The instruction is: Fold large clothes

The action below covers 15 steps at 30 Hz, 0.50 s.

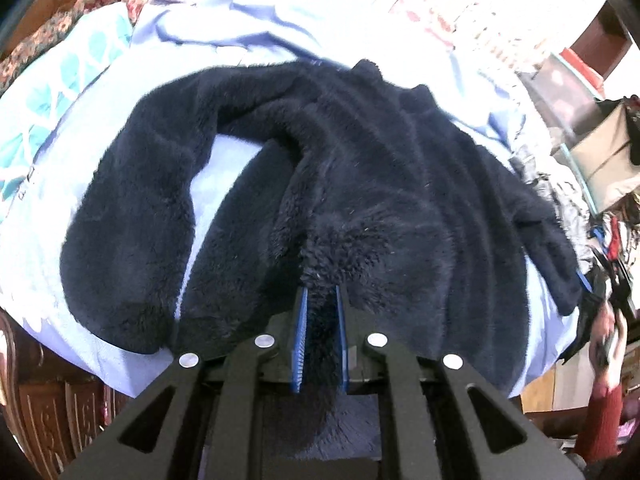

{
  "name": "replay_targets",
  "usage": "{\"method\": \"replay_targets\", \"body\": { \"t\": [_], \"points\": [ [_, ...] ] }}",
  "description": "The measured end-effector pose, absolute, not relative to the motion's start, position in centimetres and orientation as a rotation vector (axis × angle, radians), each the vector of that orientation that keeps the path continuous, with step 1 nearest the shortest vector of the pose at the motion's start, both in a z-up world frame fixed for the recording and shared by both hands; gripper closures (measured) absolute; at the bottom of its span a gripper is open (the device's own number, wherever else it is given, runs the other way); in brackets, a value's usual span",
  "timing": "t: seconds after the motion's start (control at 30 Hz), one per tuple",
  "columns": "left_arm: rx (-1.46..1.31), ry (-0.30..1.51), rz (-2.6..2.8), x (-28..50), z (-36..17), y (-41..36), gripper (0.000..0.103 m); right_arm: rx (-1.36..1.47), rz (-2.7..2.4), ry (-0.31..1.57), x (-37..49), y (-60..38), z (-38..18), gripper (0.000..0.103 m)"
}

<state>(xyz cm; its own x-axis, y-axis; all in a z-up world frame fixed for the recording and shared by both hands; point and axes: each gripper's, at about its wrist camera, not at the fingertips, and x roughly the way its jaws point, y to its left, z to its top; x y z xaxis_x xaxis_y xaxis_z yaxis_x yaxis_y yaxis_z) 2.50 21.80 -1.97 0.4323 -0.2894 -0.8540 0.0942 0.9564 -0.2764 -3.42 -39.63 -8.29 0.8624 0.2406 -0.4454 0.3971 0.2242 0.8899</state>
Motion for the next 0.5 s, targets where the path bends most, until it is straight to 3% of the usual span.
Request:
{"method": "replay_targets", "body": {
  "t": [0.1, 0.23, 0.33, 0.37, 0.4, 0.5],
  "points": [
    [-0.218, 1.039, -0.258, 1.7, 0.1, 22.3, 0.068, 1.588, -0.183, 0.564, -1.2, -42.2, -10.5, 0.042],
    [-0.253, 0.978, -0.201, 1.4, 2.1, 24.3, 0.068, 1.789, -0.419, 0.613, 0.9, -44.5, -14.2, 0.024],
    [-0.269, 0.985, -0.166, 1.8, 2.1, 25.2, 0.068, 1.901, -0.525, 0.571, 1.3, -45.5, -17.9, 0.022],
    [-0.272, 1.000, -0.157, 2.0, 1.8, 25.2, 0.068, 1.934, -0.542, 0.530, 0.9, -45.2, -18.6, 0.026],
    [-0.271, 1.009, -0.156, 2.1, 1.6, 25.1, 0.068, 1.937, -0.559, 0.508, 0.3, -44.6, -18.4, 0.040],
    [-0.228, 1.032, -0.172, 2.5, 0.9, 24.1, 0.068, 1.774, -0.418, 0.508, -0.5, -42.3, -15.1, 0.066]
  ]
}}
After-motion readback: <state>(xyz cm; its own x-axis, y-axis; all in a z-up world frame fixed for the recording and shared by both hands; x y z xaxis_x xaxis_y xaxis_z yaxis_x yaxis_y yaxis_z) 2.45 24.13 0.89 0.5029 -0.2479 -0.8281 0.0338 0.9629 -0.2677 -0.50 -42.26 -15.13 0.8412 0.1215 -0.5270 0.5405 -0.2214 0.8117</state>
